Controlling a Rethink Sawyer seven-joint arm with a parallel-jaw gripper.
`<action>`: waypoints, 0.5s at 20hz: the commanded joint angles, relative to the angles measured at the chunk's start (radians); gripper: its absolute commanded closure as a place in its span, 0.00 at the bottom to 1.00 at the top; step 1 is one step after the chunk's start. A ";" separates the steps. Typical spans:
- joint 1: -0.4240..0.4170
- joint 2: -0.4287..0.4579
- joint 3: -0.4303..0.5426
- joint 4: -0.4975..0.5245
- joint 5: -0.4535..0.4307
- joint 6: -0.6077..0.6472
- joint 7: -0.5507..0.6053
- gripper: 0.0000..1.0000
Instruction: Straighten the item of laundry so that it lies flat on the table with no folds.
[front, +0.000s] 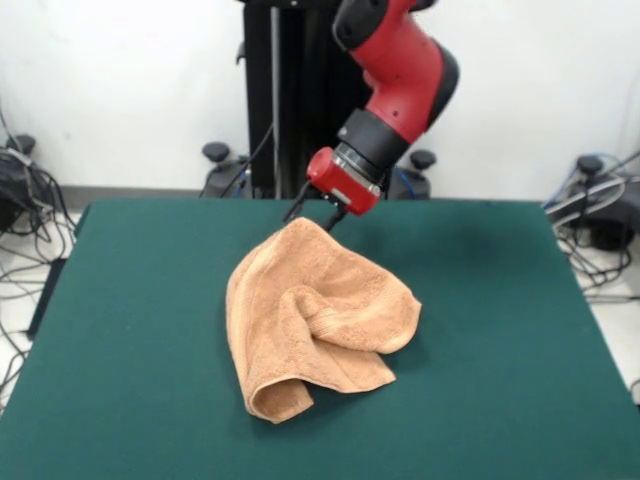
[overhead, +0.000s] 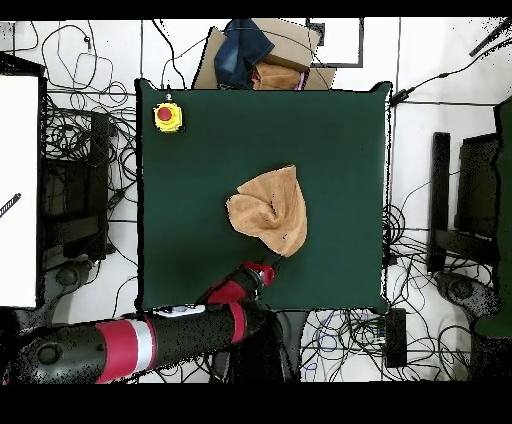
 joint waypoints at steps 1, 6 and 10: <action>0.029 0.063 0.082 -0.174 0.150 -0.010 0.135 0.00; 0.043 0.074 0.077 -0.194 0.210 0.003 0.133 0.00; 0.047 0.064 0.073 -0.188 0.220 0.019 0.130 0.00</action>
